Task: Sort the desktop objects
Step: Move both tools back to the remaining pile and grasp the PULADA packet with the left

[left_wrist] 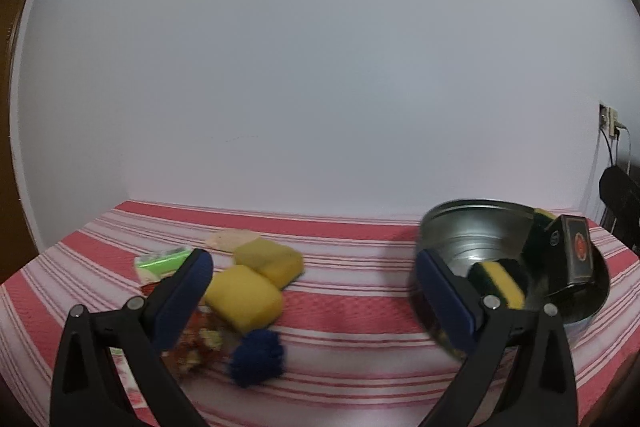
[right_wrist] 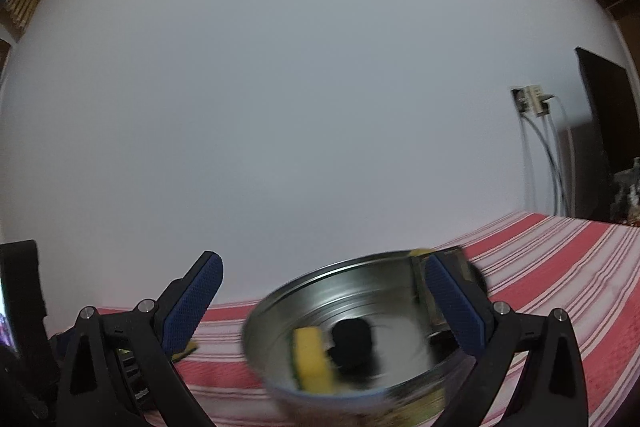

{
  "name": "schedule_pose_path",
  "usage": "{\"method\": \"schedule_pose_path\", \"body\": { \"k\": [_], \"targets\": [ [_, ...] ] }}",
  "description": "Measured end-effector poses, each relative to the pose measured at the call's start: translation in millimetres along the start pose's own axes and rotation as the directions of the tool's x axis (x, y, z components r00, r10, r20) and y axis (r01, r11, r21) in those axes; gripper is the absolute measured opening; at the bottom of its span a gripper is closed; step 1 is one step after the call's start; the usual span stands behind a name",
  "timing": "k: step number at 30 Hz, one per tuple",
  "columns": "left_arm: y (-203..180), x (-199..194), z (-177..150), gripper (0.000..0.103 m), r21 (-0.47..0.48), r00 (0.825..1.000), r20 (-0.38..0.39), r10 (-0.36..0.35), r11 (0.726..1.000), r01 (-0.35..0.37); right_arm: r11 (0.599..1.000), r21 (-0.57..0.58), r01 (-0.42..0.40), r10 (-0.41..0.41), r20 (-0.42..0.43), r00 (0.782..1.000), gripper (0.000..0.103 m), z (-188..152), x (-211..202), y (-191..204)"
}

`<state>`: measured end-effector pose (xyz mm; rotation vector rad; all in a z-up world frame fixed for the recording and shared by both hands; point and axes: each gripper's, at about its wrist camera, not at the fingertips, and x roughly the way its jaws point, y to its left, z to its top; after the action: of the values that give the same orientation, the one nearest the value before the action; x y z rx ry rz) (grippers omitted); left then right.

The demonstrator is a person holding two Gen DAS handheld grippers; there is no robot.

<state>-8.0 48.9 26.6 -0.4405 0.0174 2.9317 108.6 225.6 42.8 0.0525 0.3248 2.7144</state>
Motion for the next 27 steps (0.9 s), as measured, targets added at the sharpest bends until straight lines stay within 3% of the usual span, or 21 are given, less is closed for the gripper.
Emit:
{"method": "schedule_pose_path", "body": {
  "k": [17,23,27],
  "targets": [
    [94.7,-13.6,-7.1,0.103,-0.109,0.988,-0.053,0.143,0.983,-0.148,0.982,-0.053,-0.181,0.178,-0.065,0.982,0.103,-20.0,8.3,80.0],
    [129.7,-9.2,-12.3,0.103,-0.177,0.976,-0.144,0.162,0.966,-0.187,0.964,-0.092,-0.247,0.239,-0.089,0.967,0.103,-27.0,10.0,105.9],
    [159.4,-9.5,-22.5,0.103,-0.247,0.959,-0.226,0.173,0.942,-0.228,0.958,-0.107,-0.267,0.256,-0.105,0.961,0.102,-29.0,8.0,112.6]
  ]
}}
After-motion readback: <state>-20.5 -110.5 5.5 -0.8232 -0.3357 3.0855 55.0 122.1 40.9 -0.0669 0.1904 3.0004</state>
